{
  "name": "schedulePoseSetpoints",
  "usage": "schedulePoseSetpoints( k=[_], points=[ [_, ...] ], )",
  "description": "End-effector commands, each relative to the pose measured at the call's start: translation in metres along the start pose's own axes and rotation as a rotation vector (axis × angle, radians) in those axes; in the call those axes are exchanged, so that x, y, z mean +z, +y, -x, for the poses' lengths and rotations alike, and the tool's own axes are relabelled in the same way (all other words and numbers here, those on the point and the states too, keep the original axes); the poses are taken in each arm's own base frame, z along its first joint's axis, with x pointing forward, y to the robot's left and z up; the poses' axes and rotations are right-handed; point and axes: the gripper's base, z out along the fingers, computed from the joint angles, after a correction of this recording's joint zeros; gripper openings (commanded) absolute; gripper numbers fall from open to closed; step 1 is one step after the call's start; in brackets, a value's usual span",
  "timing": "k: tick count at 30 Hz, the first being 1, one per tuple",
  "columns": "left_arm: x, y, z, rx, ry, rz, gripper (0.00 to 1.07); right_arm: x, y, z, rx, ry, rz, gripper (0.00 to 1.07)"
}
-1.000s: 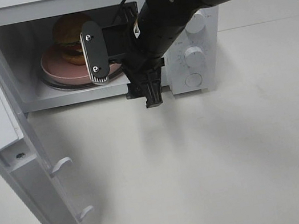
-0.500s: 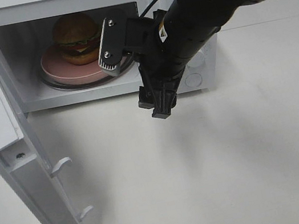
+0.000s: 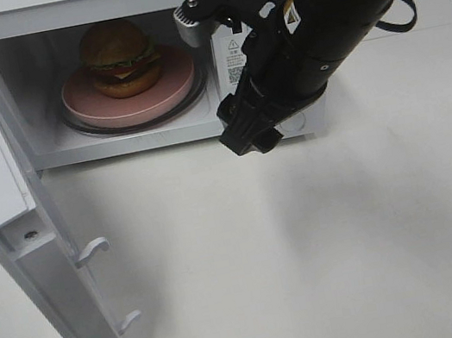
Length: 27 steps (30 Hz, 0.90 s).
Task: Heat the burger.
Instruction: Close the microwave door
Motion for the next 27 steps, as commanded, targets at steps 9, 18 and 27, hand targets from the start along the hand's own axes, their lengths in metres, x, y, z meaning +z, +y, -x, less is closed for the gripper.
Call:
schedulePoseSetpoints(
  k=[9, 18, 27],
  points=[
    [0.0, -0.001, 0.0, -0.007, -0.005, -0.006, 0.98, -0.024, 0.001, -0.034, 0.09, 0.347, 0.006, 0.75],
    [0.0, -0.001, 0.0, -0.007, -0.005, -0.006, 0.98, -0.045, 0.003, -0.054, 0.115, 0.35, 0.007, 0.75],
    [0.0, -0.001, 0.0, -0.007, -0.005, -0.006, 0.98, -0.075, 0.008, -0.092, 0.152, 0.306, 0.006, 0.75]
  ],
)
